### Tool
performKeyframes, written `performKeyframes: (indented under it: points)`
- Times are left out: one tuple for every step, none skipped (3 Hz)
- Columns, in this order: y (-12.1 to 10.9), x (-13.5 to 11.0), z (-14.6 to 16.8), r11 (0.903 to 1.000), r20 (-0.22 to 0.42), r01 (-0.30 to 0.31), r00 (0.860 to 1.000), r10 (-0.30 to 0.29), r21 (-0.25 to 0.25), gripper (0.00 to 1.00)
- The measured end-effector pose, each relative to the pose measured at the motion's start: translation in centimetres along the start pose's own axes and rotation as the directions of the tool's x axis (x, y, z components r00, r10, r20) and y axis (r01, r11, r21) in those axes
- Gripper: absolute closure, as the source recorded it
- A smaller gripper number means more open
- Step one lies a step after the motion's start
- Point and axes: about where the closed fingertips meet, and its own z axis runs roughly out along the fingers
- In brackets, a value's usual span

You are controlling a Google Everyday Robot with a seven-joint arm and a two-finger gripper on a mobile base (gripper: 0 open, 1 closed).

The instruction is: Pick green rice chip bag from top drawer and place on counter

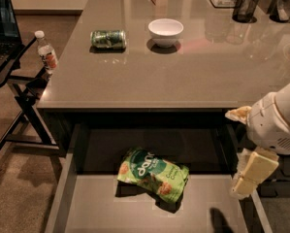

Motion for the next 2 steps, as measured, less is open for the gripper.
performKeyframes:
  points:
    - [0.0,0.0,0.0,1.0000,0.000,0.000,1.000,0.000,0.000,0.00]
    - [0.5,-0.9,2.2,0.9979,0.052,-0.015,0.998,0.019,-0.063,0.00]
